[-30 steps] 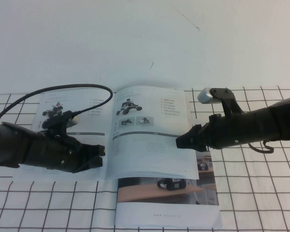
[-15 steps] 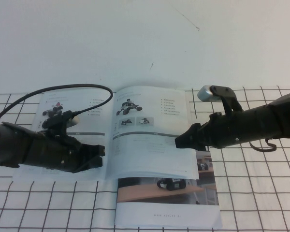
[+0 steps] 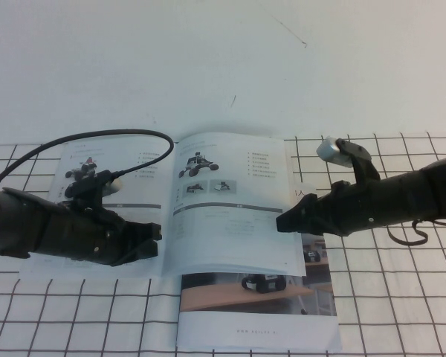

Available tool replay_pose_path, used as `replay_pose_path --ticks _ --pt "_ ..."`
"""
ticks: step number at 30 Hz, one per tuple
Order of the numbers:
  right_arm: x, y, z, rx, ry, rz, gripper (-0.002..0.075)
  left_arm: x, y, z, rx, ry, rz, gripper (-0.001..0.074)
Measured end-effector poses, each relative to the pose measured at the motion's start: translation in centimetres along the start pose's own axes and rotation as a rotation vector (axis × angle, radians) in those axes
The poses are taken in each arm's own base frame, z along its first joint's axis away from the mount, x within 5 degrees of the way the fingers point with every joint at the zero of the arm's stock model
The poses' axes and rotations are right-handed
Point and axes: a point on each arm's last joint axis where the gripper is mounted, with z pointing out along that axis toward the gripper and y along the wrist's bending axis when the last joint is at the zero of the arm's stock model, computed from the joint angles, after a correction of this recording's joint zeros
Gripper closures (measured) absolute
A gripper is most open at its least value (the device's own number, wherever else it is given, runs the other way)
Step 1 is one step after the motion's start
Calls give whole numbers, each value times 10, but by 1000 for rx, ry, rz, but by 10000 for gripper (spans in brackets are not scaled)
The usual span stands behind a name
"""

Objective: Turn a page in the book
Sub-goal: Open the closed book

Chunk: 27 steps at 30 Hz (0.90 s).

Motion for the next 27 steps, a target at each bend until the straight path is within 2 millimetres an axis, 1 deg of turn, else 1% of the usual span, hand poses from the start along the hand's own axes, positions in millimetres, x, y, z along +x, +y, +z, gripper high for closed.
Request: replay_pose_path --ticks 5,27 --pt "3 -6 8 -22 -16 36 292 0 0 0 0 0 0 738" --pt "4 -9 11 -47 -27 41 292 0 0 0 2 0 -2 738"
